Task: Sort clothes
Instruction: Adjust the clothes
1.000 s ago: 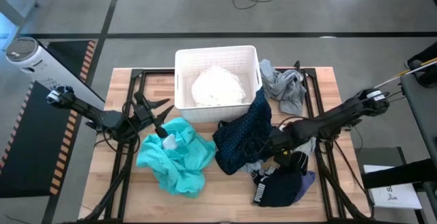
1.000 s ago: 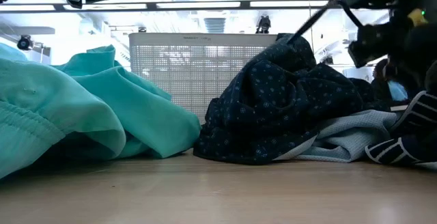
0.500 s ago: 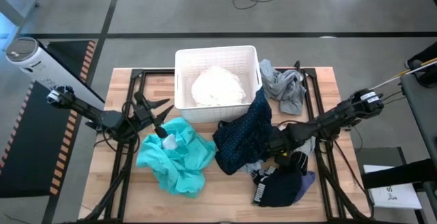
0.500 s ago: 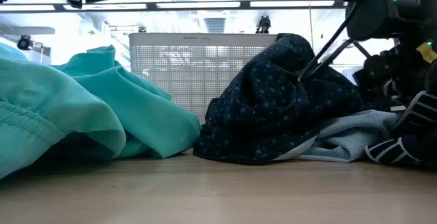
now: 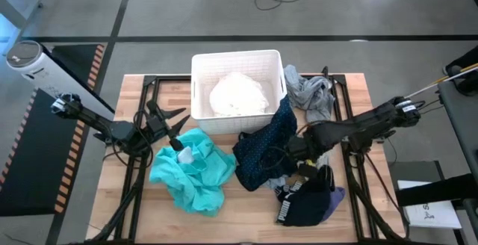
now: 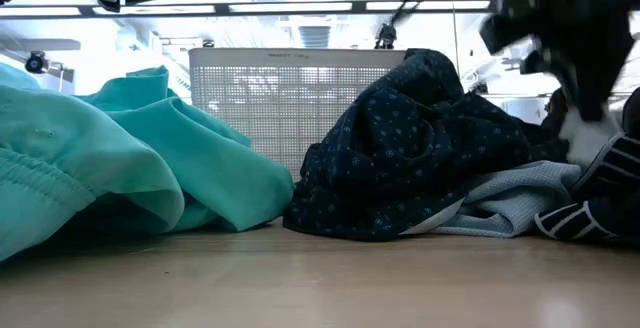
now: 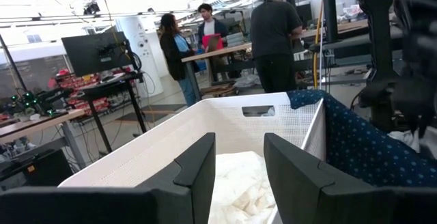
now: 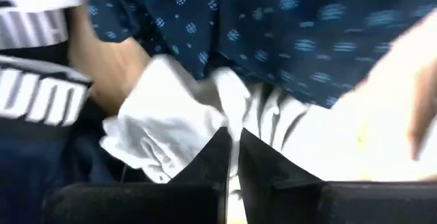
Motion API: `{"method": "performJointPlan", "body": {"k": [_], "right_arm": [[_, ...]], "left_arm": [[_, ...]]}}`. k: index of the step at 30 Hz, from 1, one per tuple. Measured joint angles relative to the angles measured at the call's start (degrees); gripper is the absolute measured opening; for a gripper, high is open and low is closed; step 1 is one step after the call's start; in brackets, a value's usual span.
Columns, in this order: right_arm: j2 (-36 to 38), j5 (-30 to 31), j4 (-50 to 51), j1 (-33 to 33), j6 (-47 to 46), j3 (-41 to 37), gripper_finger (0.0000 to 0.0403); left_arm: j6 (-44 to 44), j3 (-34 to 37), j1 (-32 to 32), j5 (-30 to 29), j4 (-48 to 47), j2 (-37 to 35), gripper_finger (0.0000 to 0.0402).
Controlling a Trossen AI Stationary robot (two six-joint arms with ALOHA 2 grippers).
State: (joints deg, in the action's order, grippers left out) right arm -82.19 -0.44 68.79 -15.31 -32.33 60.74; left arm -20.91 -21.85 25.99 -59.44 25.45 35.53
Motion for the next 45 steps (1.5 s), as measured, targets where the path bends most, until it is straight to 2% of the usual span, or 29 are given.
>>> {"method": "performJointPlan", "body": {"k": [5,10,18,23,29,32,35,40,45], "right_arm": [[0.0,0.1,9.6,1.1,1.3,10.8,0.0001],[0.0,0.5,14.7,1.4,1.5,20.6,0.0001],[0.0,0.5,16.5,1.3,1.3,33.2,0.0],[0.1,2.1,15.0,1.1,2.3,38.5,0.0],[0.0,5.7,8.3,0.9,8.1,39.7,0.0],[-0.3,9.7,7.6,1.0,10.7,38.8,0.0],[-0.8,12.1,7.8,2.0,11.8,35.7,0.0],[-0.9,12.5,6.6,3.6,10.9,28.9,0.0002],[-2.7,12.5,6.5,4.2,9.4,25.7,0.0043]], "left_arm": [[0.0,0.0,0.0,0.0,0.0,0.0,0.0114],[0.0,0.0,0.0,0.0,0.0,0.0,0.0114],[0.0,0.0,0.0,0.0,0.0,0.0,0.0114],[0.0,0.0,0.0,0.0,0.0,0.0,0.0114],[0.0,0.0,0.0,0.0,0.0,0.0,0.0114],[0.0,0.0,0.0,0.0,0.0,0.0,0.0114],[0.0,0.0,0.0,0.0,0.0,0.0,0.0114],[0.0,0.0,0.0,0.0,0.0,0.0,0.0114],[0.0,0.0,0.0,0.0,0.0,0.0,0.0114]]}}
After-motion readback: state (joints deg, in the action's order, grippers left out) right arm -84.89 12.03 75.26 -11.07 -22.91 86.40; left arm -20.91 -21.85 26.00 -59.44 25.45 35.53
